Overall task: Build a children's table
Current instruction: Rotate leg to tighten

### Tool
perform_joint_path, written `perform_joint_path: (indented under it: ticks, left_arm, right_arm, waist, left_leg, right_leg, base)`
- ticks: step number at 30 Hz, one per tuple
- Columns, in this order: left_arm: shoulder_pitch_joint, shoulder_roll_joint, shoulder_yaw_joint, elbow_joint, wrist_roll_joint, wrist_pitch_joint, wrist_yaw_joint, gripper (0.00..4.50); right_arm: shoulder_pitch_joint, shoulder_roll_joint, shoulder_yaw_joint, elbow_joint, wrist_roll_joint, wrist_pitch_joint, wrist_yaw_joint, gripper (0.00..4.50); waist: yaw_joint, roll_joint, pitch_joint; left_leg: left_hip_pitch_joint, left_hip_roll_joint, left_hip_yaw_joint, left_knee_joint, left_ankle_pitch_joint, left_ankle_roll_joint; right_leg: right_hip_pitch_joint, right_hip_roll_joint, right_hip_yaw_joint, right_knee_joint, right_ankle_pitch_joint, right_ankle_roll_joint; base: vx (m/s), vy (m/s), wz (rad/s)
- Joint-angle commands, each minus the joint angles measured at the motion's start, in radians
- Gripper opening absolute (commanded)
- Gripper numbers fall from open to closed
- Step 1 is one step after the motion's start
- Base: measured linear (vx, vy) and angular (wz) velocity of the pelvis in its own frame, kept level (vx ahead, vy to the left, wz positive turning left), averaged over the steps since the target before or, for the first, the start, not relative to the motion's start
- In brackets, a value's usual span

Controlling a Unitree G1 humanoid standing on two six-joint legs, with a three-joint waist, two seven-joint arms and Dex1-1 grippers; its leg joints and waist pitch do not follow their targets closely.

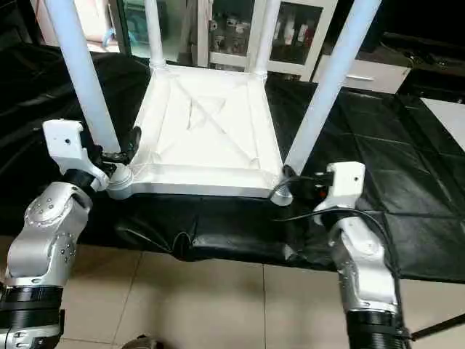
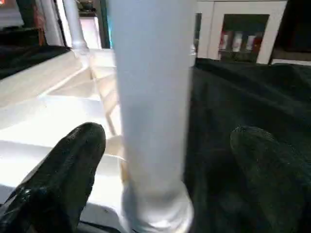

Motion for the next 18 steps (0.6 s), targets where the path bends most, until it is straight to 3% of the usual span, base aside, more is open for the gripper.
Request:
perform_joint_path:
  ticks: [1,4,7,9,17,18]
  left_arm:
    - [0.004,0.002,-0.025,-0.007,0.027,-0.012,0.006,4.12]
    - [0.010,-0.006,-0.013,-0.015,0.025,-0.008,0.032,3.68]
    - [0.011,-0.007,-0.006,-0.015,0.028,0.005,0.048,3.69]
    - [0.012,-0.007,0.002,-0.019,0.033,0.011,0.058,3.40]
    - [0.003,-0.006,0.013,-0.021,0.007,0.017,0.044,2.78]
    - [0.001,-0.007,0.014,-0.023,0.003,0.023,0.043,2.54]
  right_arm:
    - [-0.014,-0.003,-0.003,-0.041,0.013,0.017,-0.008,4.50]
    - [-0.023,0.007,-0.002,-0.040,0.015,0.022,-0.014,4.50]
    - [-0.029,0.013,-0.004,-0.037,0.025,0.028,-0.014,4.50]
    - [-0.041,0.015,-0.007,-0.026,0.023,0.033,-0.019,4.50]
    - [-0.065,0.019,-0.012,-0.012,0.021,0.053,-0.039,4.50]
    - [-0.066,0.020,-0.011,-0.011,0.021,0.053,-0.038,4.50]
  waist:
    - [-0.004,0.006,-0.064]
    - [-0.002,0.005,-0.063]
    - [-0.004,0.003,-0.061]
    - [-0.002,0.004,-0.061]
    - [-0.002,0.003,-0.062]
    - [-0.002,0.004,-0.062]
  left_leg:
    - [0.035,0.044,-0.012,-0.088,-0.237,-0.018]
    - [0.037,0.044,-0.011,-0.090,-0.242,-0.027]
    - [0.036,0.043,-0.011,-0.092,-0.275,-0.035]
    - [0.037,0.044,-0.011,-0.092,-0.281,-0.040]
    - [0.036,0.042,-0.011,-0.091,-0.264,-0.046]
    - [0.035,0.042,-0.011,-0.091,-0.258,-0.045]
  right_leg:
    - [0.014,-0.030,0.013,-0.063,-0.087,-0.153]
    - [0.013,-0.030,0.013,-0.062,-0.091,-0.155]
    - [0.012,-0.032,0.014,-0.066,-0.132,-0.150]
    - [0.010,-0.032,0.014,-0.068,-0.149,-0.144]
    - [0.010,-0.030,0.014,-0.064,-0.123,-0.139]
    - [0.010,-0.031,0.014,-0.064,-0.113,-0.141]
  base:
    - [0.000,0.000,0.00]
    - [0.000,0.000,0.00]
    - [0.000,0.000,0.00]
    - [0.000,0.000,0.00]
    - [0.000,0.000,0.00]
    - [0.000,0.000,0.00]
